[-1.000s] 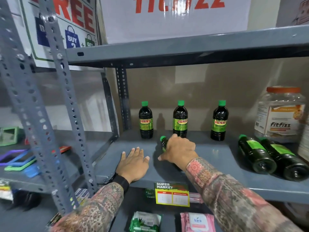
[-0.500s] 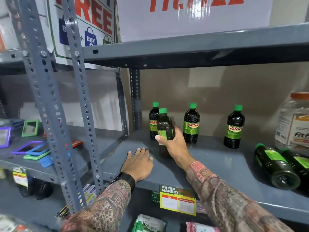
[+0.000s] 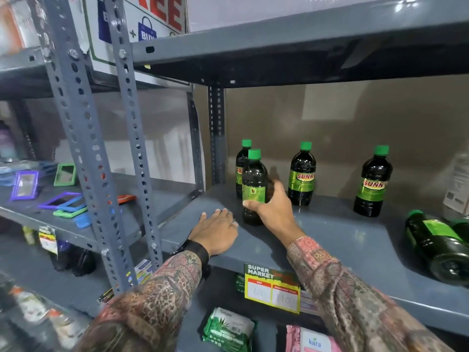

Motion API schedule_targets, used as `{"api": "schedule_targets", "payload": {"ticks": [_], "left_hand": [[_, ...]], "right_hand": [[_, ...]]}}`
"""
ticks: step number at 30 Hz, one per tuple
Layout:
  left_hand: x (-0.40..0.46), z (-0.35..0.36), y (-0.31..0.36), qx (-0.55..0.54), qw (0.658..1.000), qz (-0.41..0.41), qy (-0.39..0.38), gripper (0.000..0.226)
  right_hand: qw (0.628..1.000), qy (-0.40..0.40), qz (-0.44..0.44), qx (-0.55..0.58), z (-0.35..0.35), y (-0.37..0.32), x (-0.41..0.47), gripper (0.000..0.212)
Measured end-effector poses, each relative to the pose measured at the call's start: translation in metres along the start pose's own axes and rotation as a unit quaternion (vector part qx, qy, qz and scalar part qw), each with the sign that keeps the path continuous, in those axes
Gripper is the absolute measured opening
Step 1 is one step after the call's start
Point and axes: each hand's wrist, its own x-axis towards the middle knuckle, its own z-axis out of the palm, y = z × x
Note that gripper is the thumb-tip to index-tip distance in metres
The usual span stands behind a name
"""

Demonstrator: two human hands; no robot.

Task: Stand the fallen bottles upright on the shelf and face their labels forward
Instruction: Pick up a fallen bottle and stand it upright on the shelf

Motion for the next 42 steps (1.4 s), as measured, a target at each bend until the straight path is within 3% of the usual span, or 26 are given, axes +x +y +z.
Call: {"api": "schedule_targets", "payload": {"ticks": [5,8,14,18,22,27,38,42], "left_hand": [[0.000,-0.001,0.002,-0.001,1.000,-0.001,-0.004,0.060],[0.000,-0.001,0.002,-0.003,1.000,-0.002,-0.002,0.060],[0.002,-0.001,-0.002,-0.008,1.000,-0.002,-0.005,0.061],[0.000,-0.002,0.001,-0.009,1.000,-0.004,-0.006,0.061],[0.001,-0.002,0.000,-0.008,1.000,-0.004,-0.011,0.061],[0.003,-0.001,0.000,-0.004,1.000,-0.009,-0.011,0.062],[0.000,-0.002,0.002,-0.005,1.000,-0.005,-0.004,0.062],[-0.017,-0.004,0.011,-0.012,0.999,-0.017,0.045,0.053]], "right_hand": [[1.000,-0.019,0.002,0.007,-0.003,0.003,0.001,0.071],[1.000,0.008,-0.012,-0.020,-0.001,0.003,0.000,0.086],[1.000,-0.004,-0.011,-0.003,-0.001,0.007,0.005,0.074],[0.999,0.012,-0.022,-0.048,0.000,0.005,0.001,0.086],[0.998,0.000,-0.022,-0.063,-0.002,0.005,-0.001,0.069],[0.995,0.021,-0.025,-0.094,-0.003,0.000,-0.006,0.088],[0.996,-0.034,-0.012,-0.081,-0.007,-0.007,-0.007,0.061],[0.992,-0.061,-0.015,-0.113,-0.032,-0.012,-0.014,0.085]]}}
